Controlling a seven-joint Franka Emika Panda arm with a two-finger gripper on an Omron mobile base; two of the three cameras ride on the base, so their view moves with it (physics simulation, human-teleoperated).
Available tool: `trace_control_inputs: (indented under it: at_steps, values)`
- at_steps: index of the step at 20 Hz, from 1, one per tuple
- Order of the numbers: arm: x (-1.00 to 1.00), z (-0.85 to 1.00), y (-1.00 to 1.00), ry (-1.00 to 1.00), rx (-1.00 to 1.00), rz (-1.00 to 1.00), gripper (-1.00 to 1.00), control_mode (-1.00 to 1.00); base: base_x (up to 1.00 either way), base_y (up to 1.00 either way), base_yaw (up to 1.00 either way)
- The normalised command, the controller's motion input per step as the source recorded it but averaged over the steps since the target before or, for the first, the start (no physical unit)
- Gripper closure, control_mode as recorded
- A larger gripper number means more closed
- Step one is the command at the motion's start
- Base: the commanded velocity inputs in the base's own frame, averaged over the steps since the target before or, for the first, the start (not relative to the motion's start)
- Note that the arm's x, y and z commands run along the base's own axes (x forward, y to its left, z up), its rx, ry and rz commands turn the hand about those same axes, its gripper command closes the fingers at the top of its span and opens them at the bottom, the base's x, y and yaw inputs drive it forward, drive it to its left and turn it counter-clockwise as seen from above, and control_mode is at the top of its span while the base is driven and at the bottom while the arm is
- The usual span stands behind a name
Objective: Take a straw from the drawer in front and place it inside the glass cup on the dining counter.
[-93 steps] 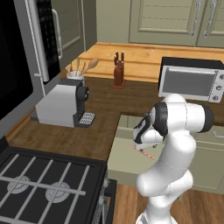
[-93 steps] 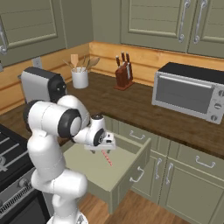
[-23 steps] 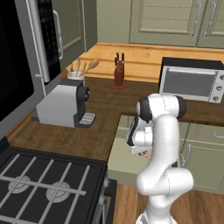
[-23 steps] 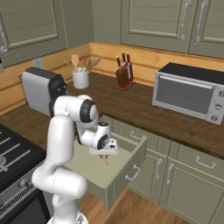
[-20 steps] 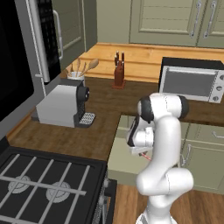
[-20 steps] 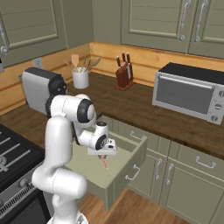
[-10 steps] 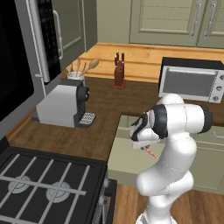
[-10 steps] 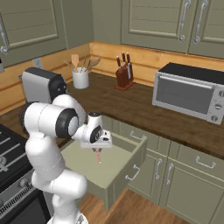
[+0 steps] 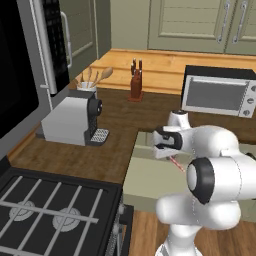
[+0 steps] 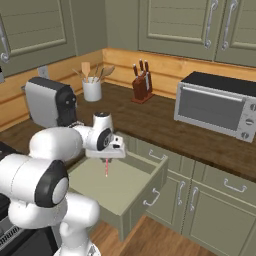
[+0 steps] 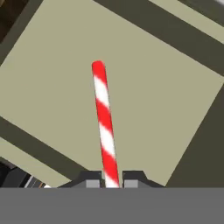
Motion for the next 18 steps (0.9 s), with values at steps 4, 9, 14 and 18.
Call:
trace_control_inputs:
  at_steps: [4,9,14,18]
  values:
    - [-0.46,1.00,0.00,0.00,0.00,-0.03,1.00,-1.00,0.00,0.00,0.00]
    - [-0.55,1.00,-0.09,-0.01,0.00,-0.01,1.00,-1.00,0.00,0.00,0.00]
    - [-0.78,1.00,-0.28,-0.06,0.00,-0.02,1.00,-1.00,0.00,0.00,0.00]
    - [-0.64,0.98,-0.26,-0.07,0.00,-0.02,1.00,-1.00,0.00,0.00,0.00]
